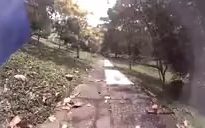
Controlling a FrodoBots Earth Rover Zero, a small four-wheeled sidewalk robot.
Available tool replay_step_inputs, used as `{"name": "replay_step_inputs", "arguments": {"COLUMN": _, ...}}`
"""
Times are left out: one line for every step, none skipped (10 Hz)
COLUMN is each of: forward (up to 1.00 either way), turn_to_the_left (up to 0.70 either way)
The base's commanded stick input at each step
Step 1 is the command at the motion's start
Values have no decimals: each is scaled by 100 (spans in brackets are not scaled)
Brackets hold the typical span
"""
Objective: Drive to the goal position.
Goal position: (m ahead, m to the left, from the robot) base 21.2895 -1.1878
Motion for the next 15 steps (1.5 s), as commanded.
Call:
{"name": "replay_step_inputs", "arguments": {"forward": 50, "turn_to_the_left": 0}}
{"name": "replay_step_inputs", "arguments": {"forward": 50, "turn_to_the_left": 0}}
{"name": "replay_step_inputs", "arguments": {"forward": 50, "turn_to_the_left": 0}}
{"name": "replay_step_inputs", "arguments": {"forward": 50, "turn_to_the_left": 0}}
{"name": "replay_step_inputs", "arguments": {"forward": 50, "turn_to_the_left": 0}}
{"name": "replay_step_inputs", "arguments": {"forward": 50, "turn_to_the_left": 28}}
{"name": "replay_step_inputs", "arguments": {"forward": 50, "turn_to_the_left": 45}}
{"name": "replay_step_inputs", "arguments": {"forward": 50, "turn_to_the_left": 34}}
{"name": "replay_step_inputs", "arguments": {"forward": 50, "turn_to_the_left": 15}}
{"name": "replay_step_inputs", "arguments": {"forward": 50, "turn_to_the_left": 0}}
{"name": "replay_step_inputs", "arguments": {"forward": 50, "turn_to_the_left": 0}}
{"name": "replay_step_inputs", "arguments": {"forward": 50, "turn_to_the_left": 0}}
{"name": "replay_step_inputs", "arguments": {"forward": 50, "turn_to_the_left": 0}}
{"name": "replay_step_inputs", "arguments": {"forward": 50, "turn_to_the_left": 0}}
{"name": "replay_step_inputs", "arguments": {"forward": 50, "turn_to_the_left": 0}}
